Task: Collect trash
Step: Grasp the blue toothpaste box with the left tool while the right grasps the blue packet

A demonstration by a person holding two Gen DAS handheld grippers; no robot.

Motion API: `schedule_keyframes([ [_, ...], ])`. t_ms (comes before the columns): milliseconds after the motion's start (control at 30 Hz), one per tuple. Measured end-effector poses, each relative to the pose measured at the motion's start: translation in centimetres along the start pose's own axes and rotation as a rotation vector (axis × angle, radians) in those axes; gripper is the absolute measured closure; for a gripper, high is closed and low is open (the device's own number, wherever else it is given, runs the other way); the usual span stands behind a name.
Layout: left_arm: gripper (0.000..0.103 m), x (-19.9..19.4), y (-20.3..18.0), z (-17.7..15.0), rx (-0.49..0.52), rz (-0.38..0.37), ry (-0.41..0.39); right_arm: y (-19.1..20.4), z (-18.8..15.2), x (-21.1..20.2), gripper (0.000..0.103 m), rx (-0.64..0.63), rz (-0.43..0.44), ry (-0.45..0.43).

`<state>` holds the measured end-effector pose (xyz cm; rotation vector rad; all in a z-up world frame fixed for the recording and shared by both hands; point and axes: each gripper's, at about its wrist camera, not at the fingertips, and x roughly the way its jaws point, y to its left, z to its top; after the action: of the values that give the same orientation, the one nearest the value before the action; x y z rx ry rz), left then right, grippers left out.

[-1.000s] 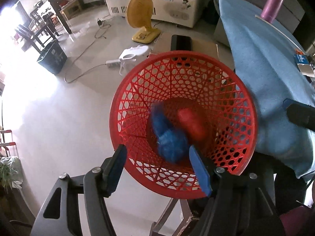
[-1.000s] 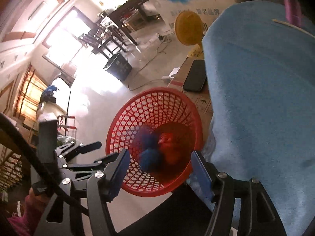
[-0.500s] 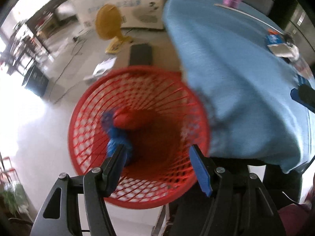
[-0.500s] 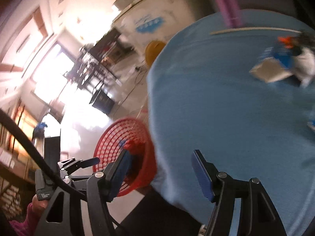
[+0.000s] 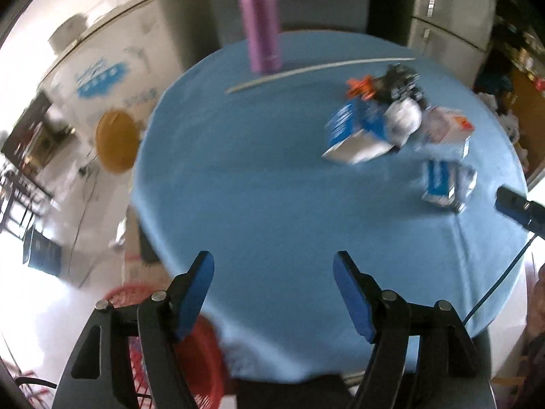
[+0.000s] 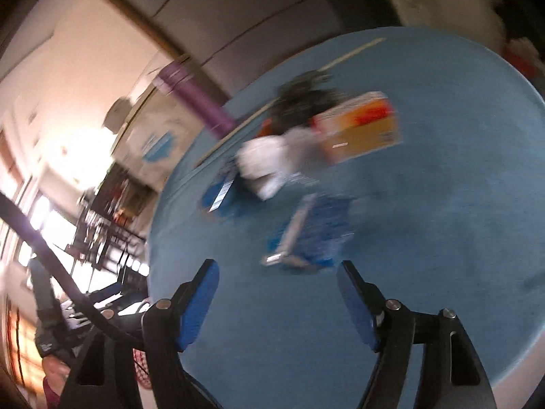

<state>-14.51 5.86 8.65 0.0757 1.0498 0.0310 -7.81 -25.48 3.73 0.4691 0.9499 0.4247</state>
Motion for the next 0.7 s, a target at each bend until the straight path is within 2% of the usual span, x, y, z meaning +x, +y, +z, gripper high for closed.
schedule_keyframes([
  [167, 0.029, 1.3, -4.0, 4.2, 0.042, -0.026, -0.030, -3.6, 2.0, 1.3, 0.028, 0.064, 0.015, 0.003],
  [267, 0.029, 2.2, -5.4, 6.3, 0.049, -0.042, -0.029, -4.0, 3.7, 2.3, 0.027, 0.023, 0.048, 0.005],
  [367, 0.029, 3.2, -7.4, 8.2, 0.080, -0.059, -0.042, -4.0, 5.0, 4.0, 0.027, -0.077, 0.040, 0.016],
  [533, 0.024, 5.2, -9.8, 9.8, 0.135, -0.089, -0.022, -2.0, 5.1, 6.0, 0.027, -0.278, 0.090, 0.121],
  [700, 0.024, 7.6, -10.3, 10.4, 0.172, -0.036, 0.021, 0.3, 3.5, 6.3, 0.025, -0.474, 0.070, 0.166],
])
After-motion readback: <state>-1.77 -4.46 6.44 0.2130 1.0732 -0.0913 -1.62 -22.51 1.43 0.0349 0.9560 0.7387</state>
